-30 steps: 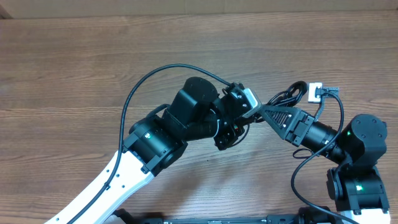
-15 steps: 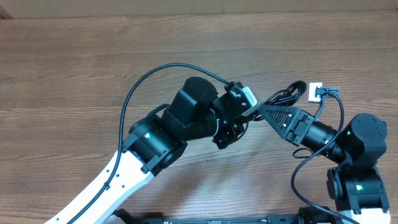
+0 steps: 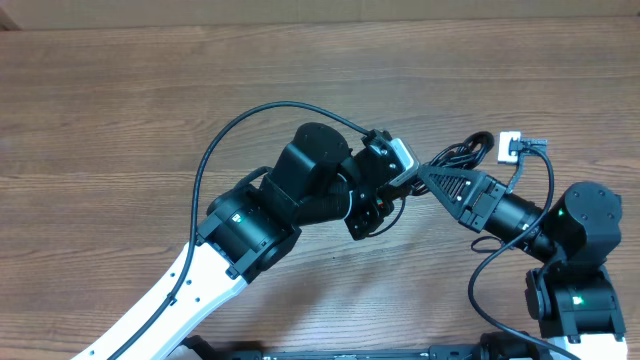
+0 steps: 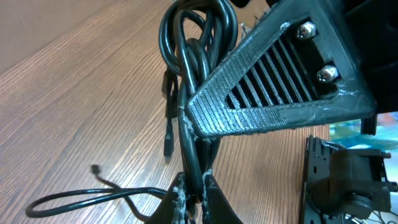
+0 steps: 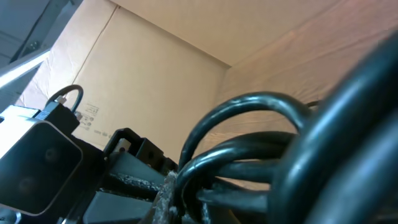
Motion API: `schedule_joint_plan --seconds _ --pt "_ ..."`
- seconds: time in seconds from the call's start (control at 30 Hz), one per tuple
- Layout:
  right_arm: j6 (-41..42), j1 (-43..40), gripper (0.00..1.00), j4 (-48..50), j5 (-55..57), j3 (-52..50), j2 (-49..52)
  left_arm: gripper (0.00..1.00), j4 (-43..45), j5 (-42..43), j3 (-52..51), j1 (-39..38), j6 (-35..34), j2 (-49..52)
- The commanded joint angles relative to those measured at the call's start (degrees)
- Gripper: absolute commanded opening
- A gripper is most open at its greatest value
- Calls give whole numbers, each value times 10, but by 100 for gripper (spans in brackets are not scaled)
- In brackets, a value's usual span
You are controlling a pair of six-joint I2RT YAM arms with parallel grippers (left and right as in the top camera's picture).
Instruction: Untangle cables
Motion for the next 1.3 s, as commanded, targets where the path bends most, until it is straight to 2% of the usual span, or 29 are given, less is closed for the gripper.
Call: schedule_joint_plan --seconds 0.0,0.37,0.67,0.8,1.1,1.27 --pt "0 3 4 6 -24 8 -3 4 10 -5 10 -2 -16 -5" --pt "-18 3 4 17 -74 8 -4 4 11 -4 10 33 -72 -5" --pt "-17 3 4 117 -154 8 -4 4 3 -4 10 48 -92 -5" --pt "-17 3 4 123 -169 8 -4 4 1 -10 10 50 -92 -5" --pt "-18 3 4 125 -192 8 -3 4 -2 -25 10 89 -156 -5" --pt "-18 3 4 132 -196 8 -4 4 -2 -21 10 102 -158 -5"
